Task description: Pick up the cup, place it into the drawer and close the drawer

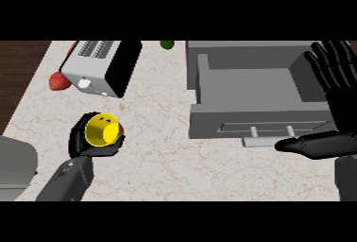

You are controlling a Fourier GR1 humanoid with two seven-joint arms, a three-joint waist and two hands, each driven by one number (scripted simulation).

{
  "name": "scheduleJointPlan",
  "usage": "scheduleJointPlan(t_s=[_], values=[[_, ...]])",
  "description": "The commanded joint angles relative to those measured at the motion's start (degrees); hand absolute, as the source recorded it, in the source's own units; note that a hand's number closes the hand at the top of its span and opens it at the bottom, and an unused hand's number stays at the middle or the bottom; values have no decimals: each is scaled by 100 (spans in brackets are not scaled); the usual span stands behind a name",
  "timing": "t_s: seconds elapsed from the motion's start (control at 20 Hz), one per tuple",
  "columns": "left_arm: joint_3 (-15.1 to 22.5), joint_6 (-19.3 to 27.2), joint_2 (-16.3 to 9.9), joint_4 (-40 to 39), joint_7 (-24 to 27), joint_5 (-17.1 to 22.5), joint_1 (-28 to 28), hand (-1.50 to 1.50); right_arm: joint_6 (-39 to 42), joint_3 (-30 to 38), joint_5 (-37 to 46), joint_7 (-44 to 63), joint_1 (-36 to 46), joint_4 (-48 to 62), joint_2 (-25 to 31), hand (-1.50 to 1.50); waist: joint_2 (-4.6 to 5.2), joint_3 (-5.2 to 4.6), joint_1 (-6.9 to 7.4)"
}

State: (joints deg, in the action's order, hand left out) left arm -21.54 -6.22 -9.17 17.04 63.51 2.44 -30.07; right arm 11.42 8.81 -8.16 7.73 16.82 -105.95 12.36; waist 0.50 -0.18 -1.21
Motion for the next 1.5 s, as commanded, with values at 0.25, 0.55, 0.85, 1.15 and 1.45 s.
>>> scheduleJointPlan(t_s=[0.25, 0.55, 0.85, 1.15, 1.45], values=[[357, -501, 238, 741, -143, -27, -634, 150, 31, 28, 69, 34, -281, -233, 70, -150, -75, 19, 86], [685, -183, 632, 1669, -1324, 15, -1407, 150, -65, 74, 91, -52, -214, -69, -17, -150, -87, 24, 145], [1311, 476, 909, 2871, -2761, 262, -1870, 150, -179, 101, 236, -168, -175, -3, -51, -150, -106, 24, 180], [1892, 1406, 915, 3115, -3976, 492, -2881, 150, 118, 244, 54, -269, -250, 169, 155, -150, -71, 22, 65], [2091, 2128, 916, 1984, -4755, 618, -4226, 150, -138, -165, 373, -226, -266, -41, -178, -150, -21, 23, -82]])
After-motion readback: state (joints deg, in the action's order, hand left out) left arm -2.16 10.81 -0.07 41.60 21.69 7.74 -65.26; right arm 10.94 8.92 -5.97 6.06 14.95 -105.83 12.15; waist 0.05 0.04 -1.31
